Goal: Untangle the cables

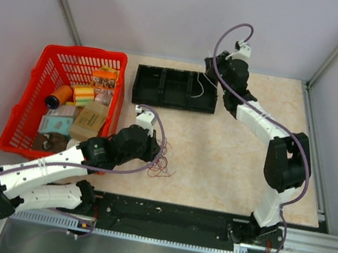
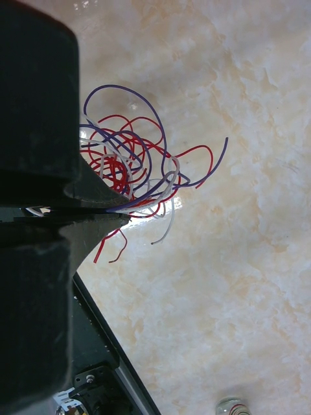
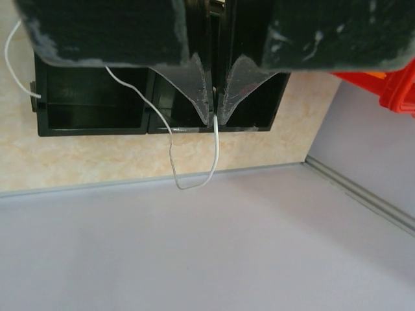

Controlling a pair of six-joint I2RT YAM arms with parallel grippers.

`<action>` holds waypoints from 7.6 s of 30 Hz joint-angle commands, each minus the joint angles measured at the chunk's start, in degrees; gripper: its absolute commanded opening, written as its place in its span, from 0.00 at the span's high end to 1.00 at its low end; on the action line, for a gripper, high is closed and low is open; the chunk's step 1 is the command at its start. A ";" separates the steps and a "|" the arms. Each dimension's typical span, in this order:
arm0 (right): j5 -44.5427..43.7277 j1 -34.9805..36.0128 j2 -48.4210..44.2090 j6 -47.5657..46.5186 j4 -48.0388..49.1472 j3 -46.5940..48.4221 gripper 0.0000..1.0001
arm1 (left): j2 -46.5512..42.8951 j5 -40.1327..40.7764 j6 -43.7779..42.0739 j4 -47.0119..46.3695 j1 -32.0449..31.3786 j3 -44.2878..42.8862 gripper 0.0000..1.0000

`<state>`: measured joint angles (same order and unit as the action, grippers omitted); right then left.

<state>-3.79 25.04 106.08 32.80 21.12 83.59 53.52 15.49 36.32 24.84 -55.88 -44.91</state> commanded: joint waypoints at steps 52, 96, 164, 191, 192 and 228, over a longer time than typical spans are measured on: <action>3.97 5.29 2.64 2.44 0.41 10.72 1.00 | -2.01 0.51 0.34 -0.85 0.07 -1.68 1.00; -28.71 10.20 9.93 -22.58 -19.46 22.13 1.00 | -2.80 0.16 0.42 -1.20 -0.02 -1.24 1.00; 1.33 -5.96 0.01 -9.51 -33.51 0.54 0.42 | -6.49 -3.71 1.21 -3.40 -0.02 0.78 1.00; 7.84 -16.16 8.00 47.72 3.13 -24.88 0.56 | -6.41 -2.74 -0.10 -3.75 -0.02 0.78 1.00; 7.92 -16.16 7.91 47.54 3.57 -25.14 0.63 | -6.41 -2.65 -0.02 -3.66 -0.02 0.87 1.00; -11.15 1.51 24.87 -17.15 -34.90 29.94 0.84 | -0.87 -3.71 -0.19 -8.49 0.07 3.07 1.00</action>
<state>-17.10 26.83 129.56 18.17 -9.85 103.46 51.96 11.81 36.49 20.40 -55.88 -40.36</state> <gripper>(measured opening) 0.038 0.034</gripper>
